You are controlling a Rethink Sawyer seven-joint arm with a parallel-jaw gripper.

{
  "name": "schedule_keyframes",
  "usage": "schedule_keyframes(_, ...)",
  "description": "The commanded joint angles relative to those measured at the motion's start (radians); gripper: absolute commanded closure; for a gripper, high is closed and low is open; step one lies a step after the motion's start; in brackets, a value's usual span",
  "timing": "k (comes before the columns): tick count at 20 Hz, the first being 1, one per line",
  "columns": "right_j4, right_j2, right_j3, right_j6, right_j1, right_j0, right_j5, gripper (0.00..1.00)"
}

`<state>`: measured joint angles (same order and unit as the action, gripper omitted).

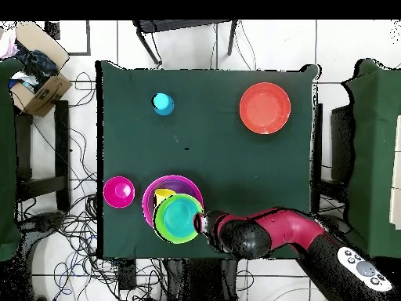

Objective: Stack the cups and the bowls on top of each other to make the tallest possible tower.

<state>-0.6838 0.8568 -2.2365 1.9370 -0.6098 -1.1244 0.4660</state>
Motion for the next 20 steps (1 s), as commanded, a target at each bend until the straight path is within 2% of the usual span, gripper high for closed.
schedule_keyframes(1,-0.149,-0.116,0.067,-0.154,-0.024,0.078,0.179,1.00)
schedule_keyframes(6,-0.135,-0.126,0.068,-0.151,-0.057,0.095,0.216,1.00)
schedule_keyframes(12,-0.103,-0.125,0.041,-0.163,-0.126,0.085,0.277,1.00)
schedule_keyframes(20,-0.106,-0.111,0.038,-0.155,-0.122,0.068,0.292,1.00)
